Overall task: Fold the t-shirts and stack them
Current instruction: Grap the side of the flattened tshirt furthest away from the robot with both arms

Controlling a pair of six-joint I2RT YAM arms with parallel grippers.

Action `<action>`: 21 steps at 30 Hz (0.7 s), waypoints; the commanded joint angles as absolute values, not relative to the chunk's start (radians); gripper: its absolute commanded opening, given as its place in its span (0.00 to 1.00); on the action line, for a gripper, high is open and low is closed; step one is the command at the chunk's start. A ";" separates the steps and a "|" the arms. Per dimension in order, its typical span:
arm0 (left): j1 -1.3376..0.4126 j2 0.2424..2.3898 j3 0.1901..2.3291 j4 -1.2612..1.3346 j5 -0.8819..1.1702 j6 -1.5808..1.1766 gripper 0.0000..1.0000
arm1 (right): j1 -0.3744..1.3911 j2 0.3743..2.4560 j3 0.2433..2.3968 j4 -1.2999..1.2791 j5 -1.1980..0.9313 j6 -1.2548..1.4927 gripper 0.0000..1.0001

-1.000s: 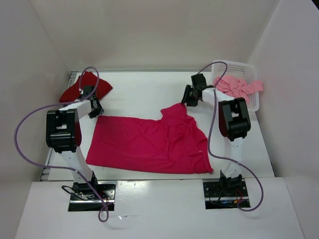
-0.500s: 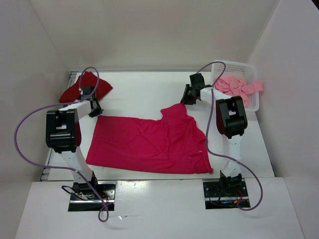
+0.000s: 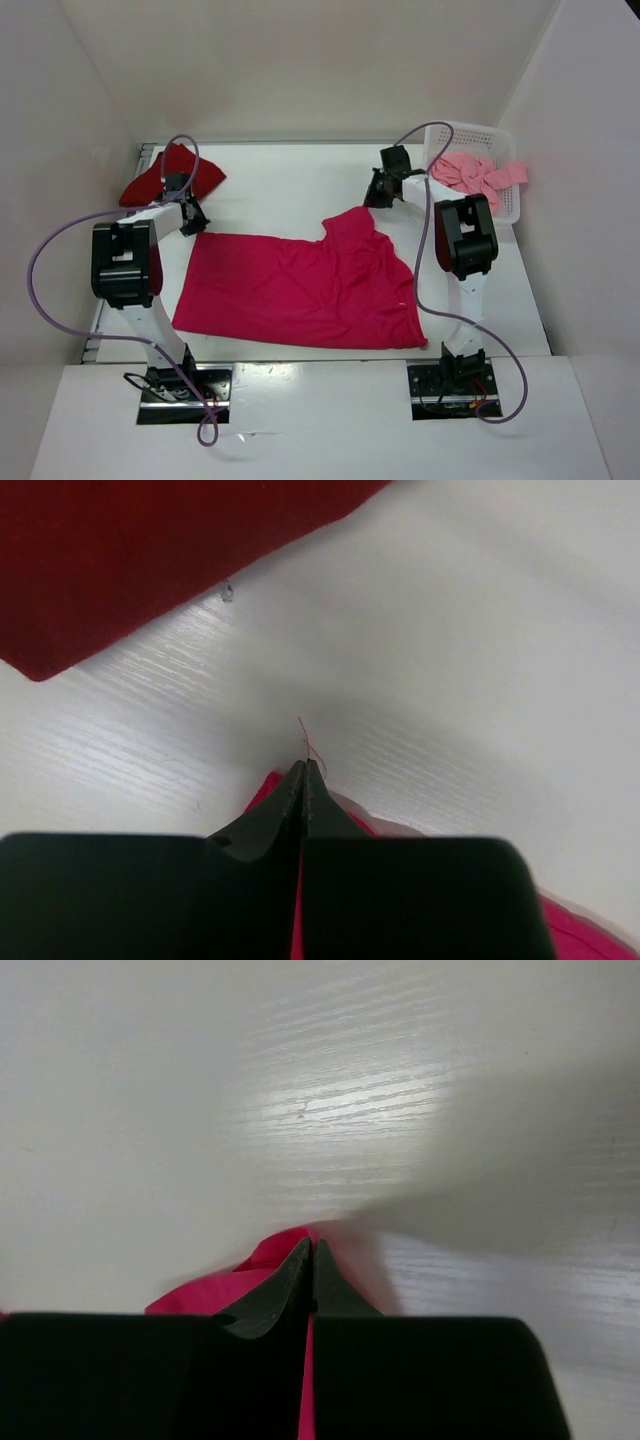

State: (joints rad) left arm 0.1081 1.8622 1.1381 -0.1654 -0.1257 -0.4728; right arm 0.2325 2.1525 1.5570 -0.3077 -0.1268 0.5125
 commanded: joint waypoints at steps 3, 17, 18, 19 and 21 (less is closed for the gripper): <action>0.118 1.790 1.132 -0.167 -0.103 -0.456 0.00 | 0.245 1.954 1.516 -0.301 -0.118 0.515 0.02; 0.172 1.847 1.146 -0.199 -0.074 -0.466 0.51 | 0.245 1.842 1.384 -0.290 -0.107 0.495 0.02; 0.172 1.861 1.146 -0.199 -0.074 -0.466 0.51 | 0.245 1.842 1.384 -0.290 -0.107 0.495 0.02; 0.172 1.861 1.146 -0.199 -0.061 -0.466 0.51 | 0.245 1.842 1.384 -0.290 -0.107 0.495 0.02; 0.172 1.861 1.146 -0.189 -0.052 -0.466 0.51 | 0.245 1.842 1.384 -0.290 -0.107 0.495 0.02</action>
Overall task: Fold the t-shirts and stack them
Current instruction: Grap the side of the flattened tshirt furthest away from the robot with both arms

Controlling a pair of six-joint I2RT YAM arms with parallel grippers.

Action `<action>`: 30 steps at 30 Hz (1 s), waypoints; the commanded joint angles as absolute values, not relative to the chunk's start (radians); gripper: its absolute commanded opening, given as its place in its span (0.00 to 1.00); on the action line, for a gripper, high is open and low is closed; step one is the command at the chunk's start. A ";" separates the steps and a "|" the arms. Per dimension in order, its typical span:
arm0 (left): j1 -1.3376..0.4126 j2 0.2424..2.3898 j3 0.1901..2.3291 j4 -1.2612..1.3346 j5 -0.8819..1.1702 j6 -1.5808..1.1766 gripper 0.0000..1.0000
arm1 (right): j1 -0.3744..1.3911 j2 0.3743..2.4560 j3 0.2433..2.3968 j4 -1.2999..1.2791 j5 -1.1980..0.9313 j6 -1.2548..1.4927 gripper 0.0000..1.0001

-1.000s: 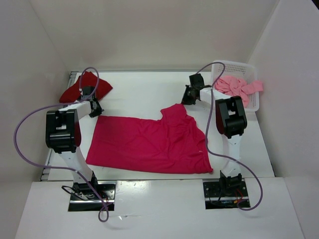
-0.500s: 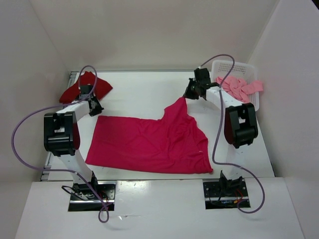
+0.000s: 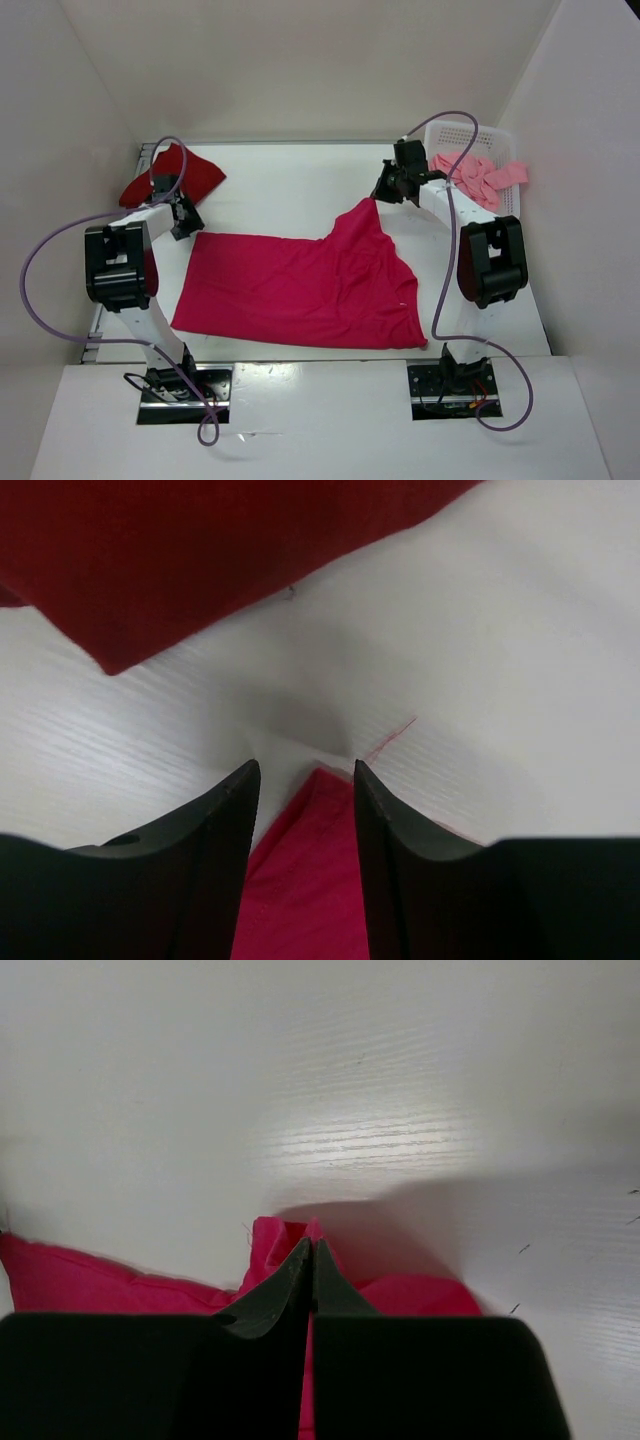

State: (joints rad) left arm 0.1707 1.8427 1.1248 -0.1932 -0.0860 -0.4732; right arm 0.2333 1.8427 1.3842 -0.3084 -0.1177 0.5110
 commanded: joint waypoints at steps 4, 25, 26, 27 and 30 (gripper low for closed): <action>0.172 1.870 1.137 -0.179 -0.002 -0.466 0.44 | 0.245 1.842 1.374 -0.290 -0.117 0.495 0.02; 0.181 1.691 1.104 -0.209 0.040 -0.476 0.00 | 0.255 1.513 1.111 -0.366 -0.078 0.528 0.02; 0.181 1.690 1.091 -0.209 0.040 -0.476 0.00 | 0.255 1.479 1.085 -0.386 -0.066 0.538 0.02; 0.192 1.675 1.091 -0.219 0.040 -0.476 0.00 | 0.255 1.445 1.060 -0.387 -0.057 0.538 0.02; 0.201 1.642 1.063 -0.228 0.040 -0.476 0.00 | 0.255 1.313 0.964 -0.440 -0.048 0.589 0.02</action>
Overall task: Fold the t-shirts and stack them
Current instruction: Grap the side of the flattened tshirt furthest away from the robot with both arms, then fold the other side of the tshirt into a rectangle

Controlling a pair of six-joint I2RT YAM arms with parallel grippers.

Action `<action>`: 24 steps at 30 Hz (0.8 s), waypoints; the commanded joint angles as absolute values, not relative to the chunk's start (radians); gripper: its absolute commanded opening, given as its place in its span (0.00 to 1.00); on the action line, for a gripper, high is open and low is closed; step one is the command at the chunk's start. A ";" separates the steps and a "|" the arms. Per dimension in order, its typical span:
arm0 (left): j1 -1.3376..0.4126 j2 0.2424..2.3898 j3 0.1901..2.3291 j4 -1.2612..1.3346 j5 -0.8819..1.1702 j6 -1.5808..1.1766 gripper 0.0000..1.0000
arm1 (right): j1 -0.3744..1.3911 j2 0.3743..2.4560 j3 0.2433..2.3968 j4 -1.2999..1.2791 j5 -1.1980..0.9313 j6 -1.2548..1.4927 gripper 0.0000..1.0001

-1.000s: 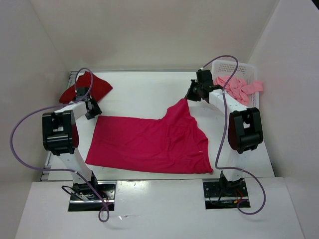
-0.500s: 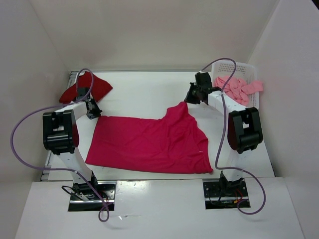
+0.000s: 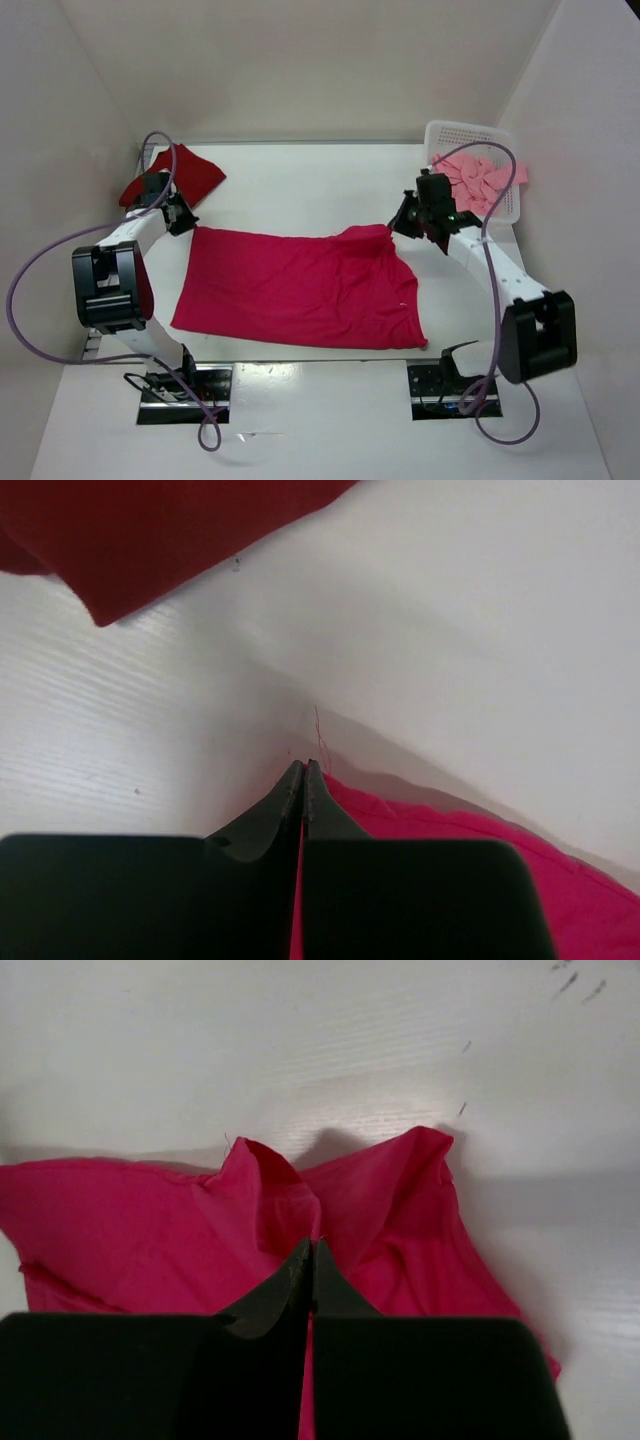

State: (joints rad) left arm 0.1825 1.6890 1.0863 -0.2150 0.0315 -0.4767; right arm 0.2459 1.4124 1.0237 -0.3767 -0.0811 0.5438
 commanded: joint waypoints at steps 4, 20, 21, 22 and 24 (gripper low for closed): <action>0.210 1.600 1.020 -0.239 0.029 -0.466 0.00 | 0.255 1.117 0.824 -0.494 -0.057 0.678 0.03; 0.229 1.473 0.940 -0.345 -0.018 -0.466 0.00 | 0.505 0.778 0.699 -0.770 0.059 1.071 0.03; 0.238 1.473 0.940 -0.356 -0.031 -0.457 0.00 | 0.550 0.778 0.709 -0.782 0.073 1.087 0.03; 0.238 1.483 0.940 -0.382 -0.031 -0.457 0.00 | 0.572 0.778 0.709 -0.796 0.089 1.121 0.03; 0.249 1.506 0.940 -0.411 -0.031 -0.446 0.00 | 0.618 0.787 0.727 -0.836 0.132 1.158 0.03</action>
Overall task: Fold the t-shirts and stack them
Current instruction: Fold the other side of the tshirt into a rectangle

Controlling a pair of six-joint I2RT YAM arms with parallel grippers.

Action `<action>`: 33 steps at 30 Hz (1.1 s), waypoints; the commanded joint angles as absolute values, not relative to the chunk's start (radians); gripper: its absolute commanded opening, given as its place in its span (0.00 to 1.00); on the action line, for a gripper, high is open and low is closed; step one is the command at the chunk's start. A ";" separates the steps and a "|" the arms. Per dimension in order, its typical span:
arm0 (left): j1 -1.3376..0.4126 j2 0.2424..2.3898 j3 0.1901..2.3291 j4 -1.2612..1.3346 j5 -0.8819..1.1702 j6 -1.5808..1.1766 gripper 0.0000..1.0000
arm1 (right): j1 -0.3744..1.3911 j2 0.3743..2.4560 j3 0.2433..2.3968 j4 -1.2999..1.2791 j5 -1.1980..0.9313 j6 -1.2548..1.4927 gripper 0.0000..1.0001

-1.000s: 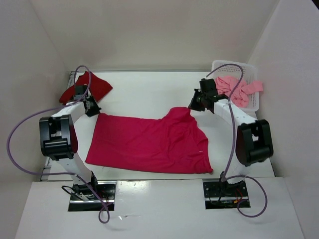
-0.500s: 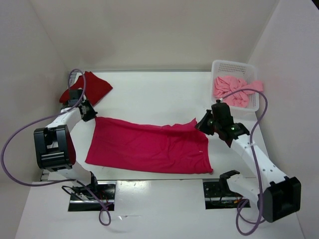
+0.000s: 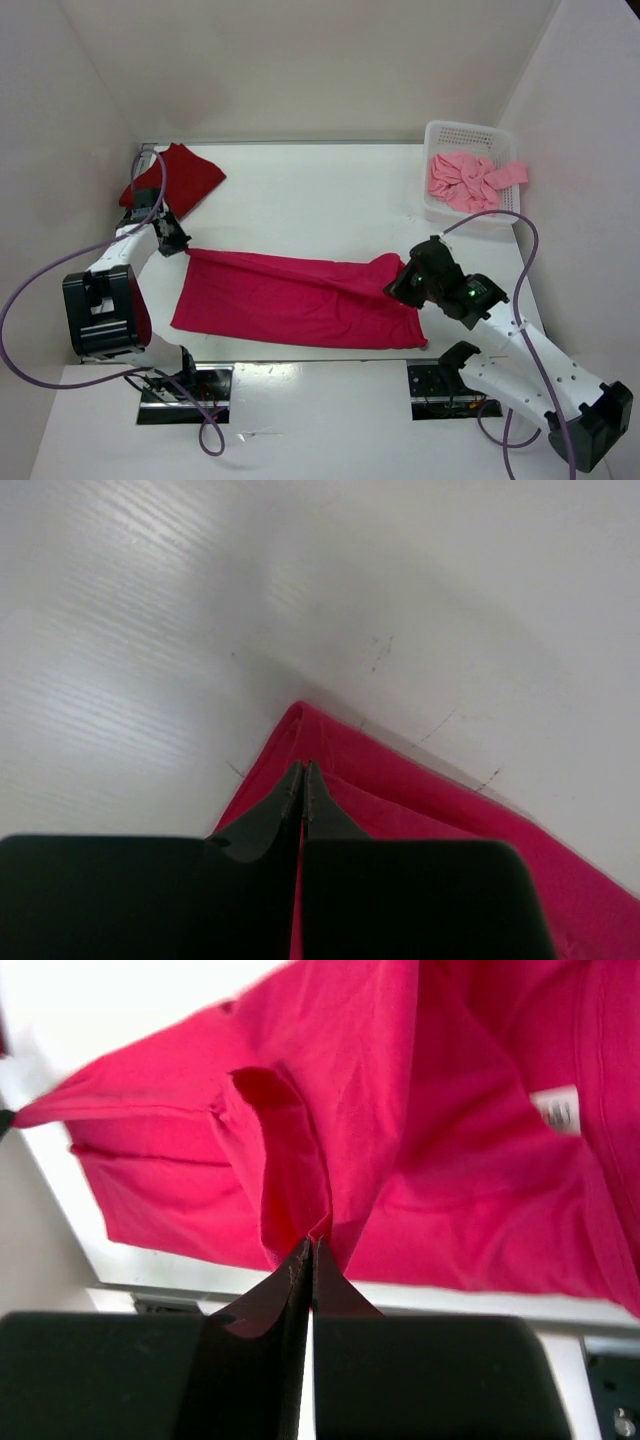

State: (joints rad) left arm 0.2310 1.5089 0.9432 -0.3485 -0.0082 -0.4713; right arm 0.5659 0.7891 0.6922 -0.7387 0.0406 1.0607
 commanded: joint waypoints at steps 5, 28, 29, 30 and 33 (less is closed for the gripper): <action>0.258 1.594 0.960 -0.495 -0.043 -0.416 0.03 | 0.758 0.796 0.745 -0.914 0.213 1.288 0.03; 0.120 1.395 0.978 -0.416 -0.021 -0.462 0.47 | 1.166 0.793 0.736 -1.083 0.374 1.734 0.55; 0.108 1.416 0.997 -0.416 -0.021 -0.462 0.48 | 1.154 0.802 0.751 -1.072 0.374 1.717 0.55; 0.095 1.433 1.009 -0.416 -0.035 -0.447 0.51 | 1.144 0.819 0.761 -1.072 0.374 1.683 0.55; 0.086 1.494 1.032 -0.417 -0.035 -0.436 0.55 | 1.065 0.839 0.779 -1.030 0.423 1.535 0.44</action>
